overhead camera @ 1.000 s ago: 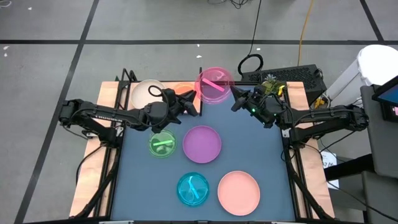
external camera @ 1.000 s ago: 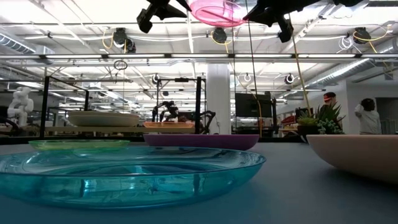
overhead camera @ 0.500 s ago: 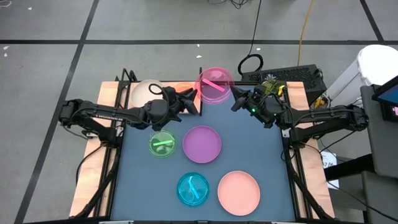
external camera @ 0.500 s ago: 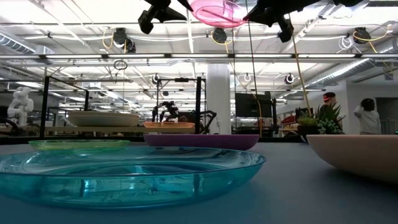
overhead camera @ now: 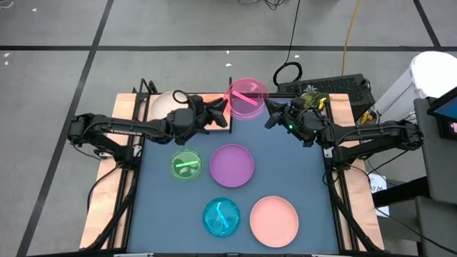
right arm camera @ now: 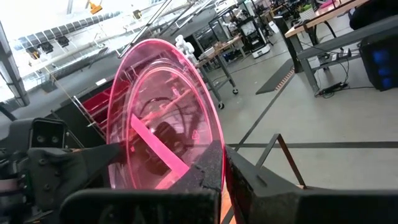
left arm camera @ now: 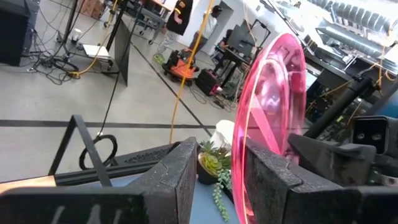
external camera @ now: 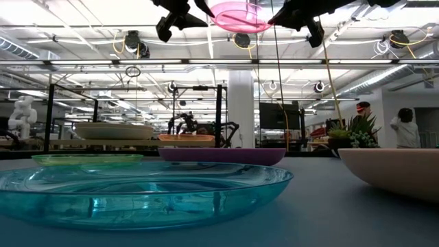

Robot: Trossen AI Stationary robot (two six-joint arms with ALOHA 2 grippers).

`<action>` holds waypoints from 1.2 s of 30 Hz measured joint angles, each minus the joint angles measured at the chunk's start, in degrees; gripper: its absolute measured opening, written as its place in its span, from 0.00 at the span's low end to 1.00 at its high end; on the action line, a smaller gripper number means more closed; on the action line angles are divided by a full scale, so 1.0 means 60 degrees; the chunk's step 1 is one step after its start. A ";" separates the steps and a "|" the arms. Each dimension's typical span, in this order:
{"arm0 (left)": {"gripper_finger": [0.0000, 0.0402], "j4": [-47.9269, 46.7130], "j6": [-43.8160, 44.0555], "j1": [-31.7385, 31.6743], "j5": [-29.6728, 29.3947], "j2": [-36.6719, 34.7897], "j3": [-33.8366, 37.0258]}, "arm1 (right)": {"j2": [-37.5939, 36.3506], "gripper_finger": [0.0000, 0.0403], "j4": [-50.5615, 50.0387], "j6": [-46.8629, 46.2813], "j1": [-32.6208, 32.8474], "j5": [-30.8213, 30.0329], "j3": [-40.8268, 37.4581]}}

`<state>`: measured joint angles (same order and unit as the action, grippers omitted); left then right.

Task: Place and stack plates onto a shelf
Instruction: Stack the pink plate on top of the orange plate on the shelf

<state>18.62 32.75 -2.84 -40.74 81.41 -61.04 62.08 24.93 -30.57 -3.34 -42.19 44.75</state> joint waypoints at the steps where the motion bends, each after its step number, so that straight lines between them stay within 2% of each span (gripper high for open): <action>1: 0.31 -0.0030 0.0005 -0.0028 0.0006 0.0000 0.0000 | 0.0000 0.00 0.0000 0.0004 -0.0003 0.0000 0.0000; 5: 0.28 -0.0046 0.0025 -0.0116 0.0257 0.0000 0.0000 | 0.0000 0.00 0.0000 0.0036 -0.0018 0.0000 0.0000; 17: 0.02 -0.0102 0.0029 -0.0141 0.0609 0.0000 0.0000 | -0.0004 0.00 0.0020 0.0208 -0.0018 0.0004 0.0000; 25: 0.01 -0.0107 0.0132 -0.0141 0.0609 0.0004 0.0000 | -0.0004 0.01 0.0091 0.0215 -0.0018 0.0034 0.0000; 29: 0.01 -0.0104 0.0158 -0.0141 0.0614 0.0004 0.0000 | -0.0004 0.09 0.0091 0.0045 -0.0018 0.0051 0.0000; 36: 0.01 -0.0097 0.0220 -0.0169 0.0613 0.0004 0.0000 | -0.0059 0.34 0.0018 -0.0401 -0.0018 0.0073 0.0000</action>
<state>18.04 34.07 -3.85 -37.06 81.43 -61.04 61.73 25.04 -32.97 -3.44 -41.76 44.75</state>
